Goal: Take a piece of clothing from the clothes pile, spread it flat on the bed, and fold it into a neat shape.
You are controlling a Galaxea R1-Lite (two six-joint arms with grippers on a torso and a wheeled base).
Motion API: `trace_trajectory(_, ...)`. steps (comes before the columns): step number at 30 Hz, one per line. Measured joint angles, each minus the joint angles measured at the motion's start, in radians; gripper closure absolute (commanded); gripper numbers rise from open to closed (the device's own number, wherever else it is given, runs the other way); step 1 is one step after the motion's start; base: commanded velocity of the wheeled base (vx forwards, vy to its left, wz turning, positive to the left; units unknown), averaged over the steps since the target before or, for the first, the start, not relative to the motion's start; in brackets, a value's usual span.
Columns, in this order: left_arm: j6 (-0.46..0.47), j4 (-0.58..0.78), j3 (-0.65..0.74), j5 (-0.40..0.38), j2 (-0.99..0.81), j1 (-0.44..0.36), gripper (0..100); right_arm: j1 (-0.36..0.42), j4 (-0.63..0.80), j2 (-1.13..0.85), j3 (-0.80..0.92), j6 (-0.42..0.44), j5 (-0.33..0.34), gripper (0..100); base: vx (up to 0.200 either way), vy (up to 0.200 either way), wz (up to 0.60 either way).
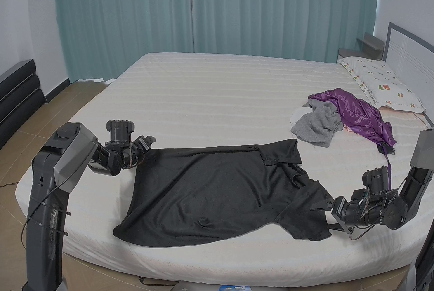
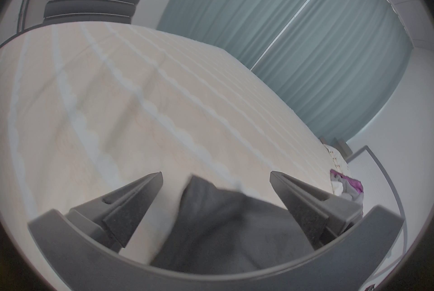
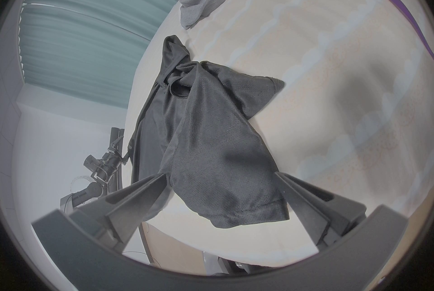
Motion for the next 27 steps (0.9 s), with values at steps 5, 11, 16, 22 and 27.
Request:
trace_trajectory(5, 0.001, -0.001, 0.030, -0.003, 0.000, -0.017, 100, 0.000, -0.001, -0.002, -0.005, 0.000, 0.000, 0, 0.000, 0.000, 0.00)
trace_trajectory(11, 0.002, -0.007, 0.031, 0.002, -0.002, -0.026, 100, 0.002, -0.039, -0.011, -0.040, 0.000, -0.004, 0, 0.000, 0.000, 0.00)
trace_trajectory(16, 0.002, -0.010, 0.027, 0.017, -0.010, -0.019, 100, 0.005, -0.037, -0.012, -0.119, -0.003, -0.040, 0, 0.000, 0.000, 0.00)
trace_trajectory(22, 0.002, -0.010, 0.023, 0.036, -0.034, -0.017, 100, 0.025, 0.077, 0.018, -0.333, -0.005, -0.103, 0, 0.000, 0.000, 0.00)
trace_trajectory(27, 0.002, -0.008, 0.021, 0.049, -0.062, -0.018, 100, 0.052, 0.158, 0.097, -0.533, -0.020, -0.142, 0, 0.000, 0.000, 0.00)
